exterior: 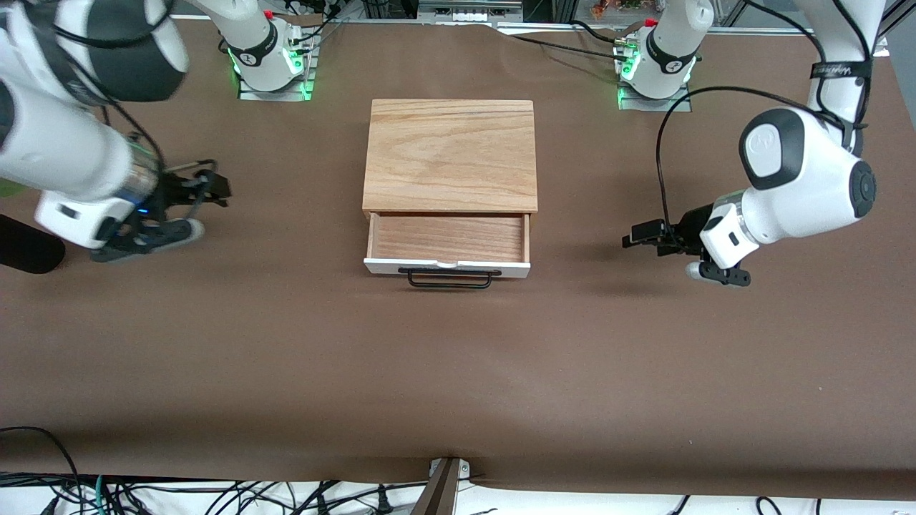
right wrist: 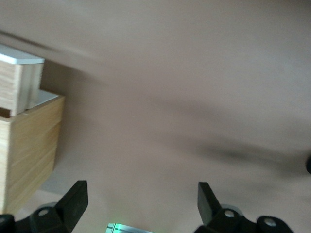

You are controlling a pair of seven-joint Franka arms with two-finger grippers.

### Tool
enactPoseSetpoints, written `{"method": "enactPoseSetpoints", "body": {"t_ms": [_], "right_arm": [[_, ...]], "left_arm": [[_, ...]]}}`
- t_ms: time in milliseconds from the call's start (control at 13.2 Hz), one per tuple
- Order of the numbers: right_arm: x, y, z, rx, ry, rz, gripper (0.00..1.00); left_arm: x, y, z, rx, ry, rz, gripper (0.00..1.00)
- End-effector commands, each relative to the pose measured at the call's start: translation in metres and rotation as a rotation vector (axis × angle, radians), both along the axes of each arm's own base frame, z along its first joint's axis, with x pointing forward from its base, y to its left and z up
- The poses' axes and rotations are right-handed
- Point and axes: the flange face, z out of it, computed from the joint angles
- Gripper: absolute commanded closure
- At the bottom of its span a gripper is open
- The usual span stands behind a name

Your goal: Pull top drawer with both arms simultaneously

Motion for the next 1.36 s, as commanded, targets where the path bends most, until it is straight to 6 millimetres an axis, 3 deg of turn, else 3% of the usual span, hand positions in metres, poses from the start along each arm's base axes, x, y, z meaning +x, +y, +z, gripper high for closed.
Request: {"method": "enactPoseSetpoints", "body": {"t_ms": [0,303,379,455,530,833,909,1288], "right_arm": [[0.004,-0.032,-0.002,-0.038,-0.012,-0.107,0.00],[0.002,-0.040,0.007,-0.027,-0.023,-0.118,0.00],[-0.005,-0.037,0.021,-0.014,-0.034,-0.111,0.00],[-0.025,-0.035,0.042,-0.001,-0.068,-0.106,0.00],[-0.035,-0.020,0.040,-0.016,-0.081,-0.069,0.00],[-0.077,-0.070,0.032,0.009,-0.147,-0.139,0.00],[-0.085,-0.073,0.029,0.009,-0.137,-0.144,0.00],[-0.076,-0.092,0.027,0.010,-0.130,-0.166,0.00]], "left_arm": [[-0.022,0.009,0.040,0.121,0.015,-0.007,0.00],[-0.042,0.031,0.102,0.284,0.028,-0.079,0.00],[-0.046,0.035,0.119,0.322,0.040,-0.087,0.00],[-0.049,0.039,0.132,0.355,0.052,-0.092,0.00],[-0.050,0.042,0.143,0.384,0.049,-0.100,0.00],[-0.052,0.052,0.162,0.443,0.040,-0.102,0.00],[-0.053,0.053,0.162,0.444,0.045,-0.101,0.00],[-0.053,0.057,0.166,0.444,0.041,-0.088,0.00]]}}
